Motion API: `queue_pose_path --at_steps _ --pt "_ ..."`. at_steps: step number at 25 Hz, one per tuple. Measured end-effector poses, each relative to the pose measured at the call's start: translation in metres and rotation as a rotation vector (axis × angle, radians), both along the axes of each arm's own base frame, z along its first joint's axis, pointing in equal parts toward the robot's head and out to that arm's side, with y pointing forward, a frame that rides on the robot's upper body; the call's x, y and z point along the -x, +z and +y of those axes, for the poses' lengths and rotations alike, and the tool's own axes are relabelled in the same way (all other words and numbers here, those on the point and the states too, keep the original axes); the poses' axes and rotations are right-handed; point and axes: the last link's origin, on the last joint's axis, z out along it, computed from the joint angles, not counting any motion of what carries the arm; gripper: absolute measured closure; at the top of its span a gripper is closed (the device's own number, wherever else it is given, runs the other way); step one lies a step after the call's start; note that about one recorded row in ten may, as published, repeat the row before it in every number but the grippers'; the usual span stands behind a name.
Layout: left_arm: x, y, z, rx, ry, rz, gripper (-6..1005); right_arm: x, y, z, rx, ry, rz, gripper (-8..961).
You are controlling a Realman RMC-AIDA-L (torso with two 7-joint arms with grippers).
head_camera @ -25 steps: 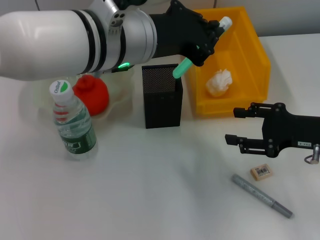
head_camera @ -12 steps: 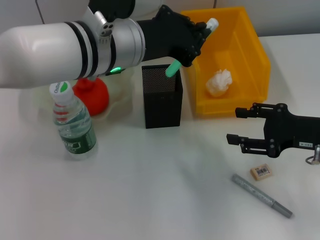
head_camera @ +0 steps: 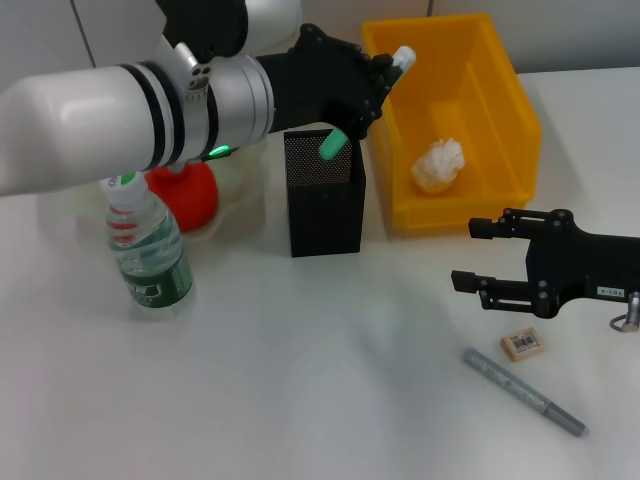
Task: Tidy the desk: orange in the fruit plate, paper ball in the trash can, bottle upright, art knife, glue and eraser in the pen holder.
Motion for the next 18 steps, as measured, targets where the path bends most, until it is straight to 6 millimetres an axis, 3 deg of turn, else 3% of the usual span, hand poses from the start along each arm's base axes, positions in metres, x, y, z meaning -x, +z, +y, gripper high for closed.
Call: queue_pose_path --at_steps 18 --pt "0.039 -0.016 0.011 0.001 0.116 -0.018 905 0.0 0.0 -0.002 0.009 -0.005 0.0 265"
